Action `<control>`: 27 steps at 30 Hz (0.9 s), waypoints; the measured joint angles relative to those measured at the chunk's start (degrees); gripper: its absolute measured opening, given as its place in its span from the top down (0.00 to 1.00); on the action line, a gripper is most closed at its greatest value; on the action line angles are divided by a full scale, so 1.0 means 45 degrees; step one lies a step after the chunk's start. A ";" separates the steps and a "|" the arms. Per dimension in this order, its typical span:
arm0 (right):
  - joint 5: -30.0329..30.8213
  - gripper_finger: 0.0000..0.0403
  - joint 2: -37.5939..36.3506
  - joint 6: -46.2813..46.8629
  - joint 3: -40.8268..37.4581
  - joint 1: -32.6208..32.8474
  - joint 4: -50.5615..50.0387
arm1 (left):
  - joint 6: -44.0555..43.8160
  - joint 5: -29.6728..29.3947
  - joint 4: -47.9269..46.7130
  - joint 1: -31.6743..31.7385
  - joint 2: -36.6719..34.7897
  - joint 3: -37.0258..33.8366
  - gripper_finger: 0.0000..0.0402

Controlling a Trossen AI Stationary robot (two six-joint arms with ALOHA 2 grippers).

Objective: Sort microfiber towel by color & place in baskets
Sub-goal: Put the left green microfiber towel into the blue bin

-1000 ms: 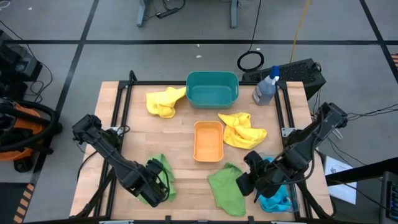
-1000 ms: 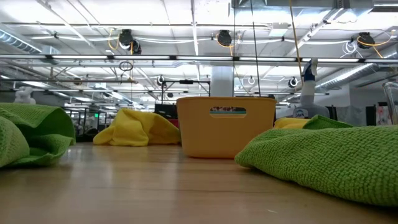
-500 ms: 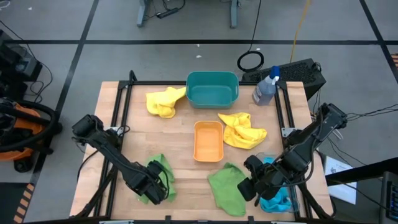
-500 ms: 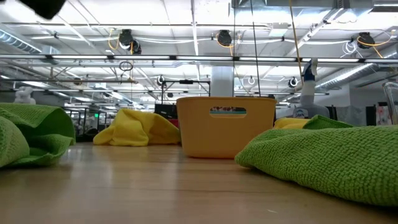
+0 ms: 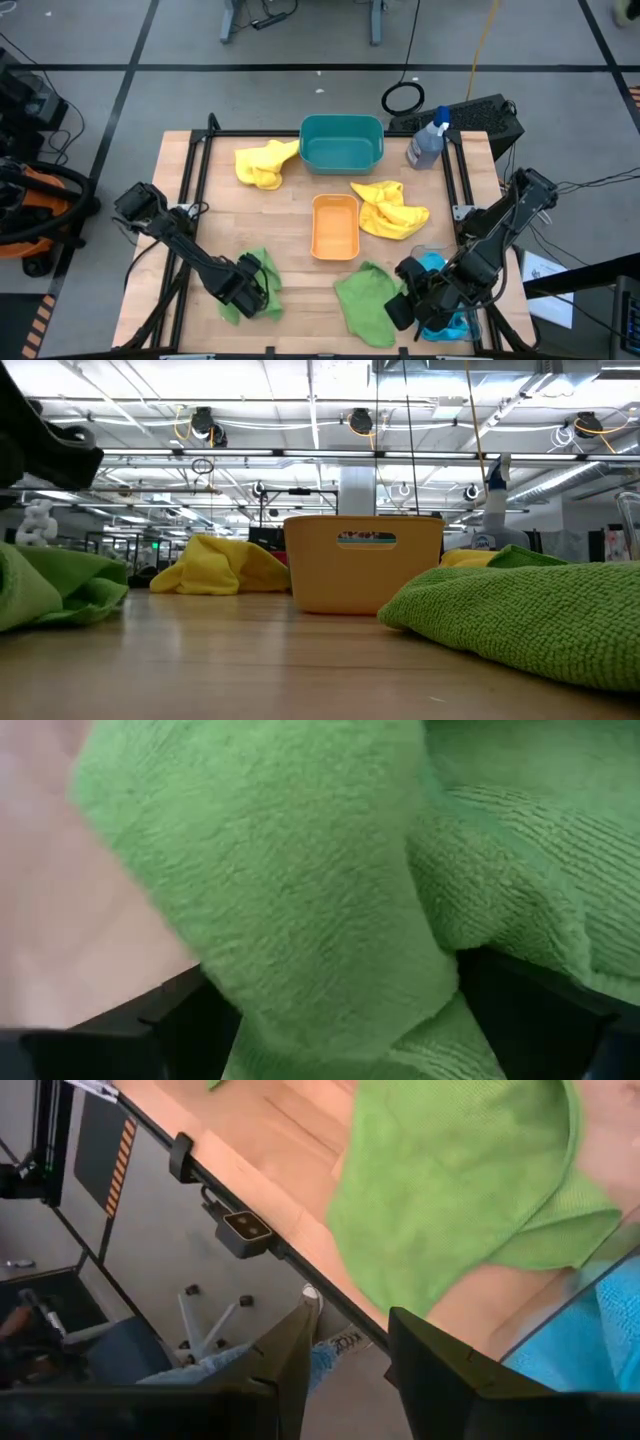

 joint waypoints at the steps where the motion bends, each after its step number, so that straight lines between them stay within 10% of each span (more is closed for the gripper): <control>1: 0.0000 0.68 0.0043 0.0160 0.0000 0.0002 0.0048 | -0.0026 -0.0027 0.0495 -0.0008 -0.0019 -0.0270 0.14; 8: 0.0361 0.68 0.0109 0.0666 -0.0015 0.0061 0.0392 | 0.0081 -0.0727 0.1590 -0.0027 -0.0004 -0.0639 0.40; 16: 0.0696 0.68 0.0106 0.0442 -0.0015 0.0053 0.0899 | 0.1339 -0.1353 0.2537 -0.0101 -0.0363 -0.0238 0.92; 27: 0.4004 0.68 0.0105 -0.0872 -0.0015 -0.0184 0.2866 | 0.1320 -0.2835 0.2548 -0.0211 -0.3123 -0.0007 0.88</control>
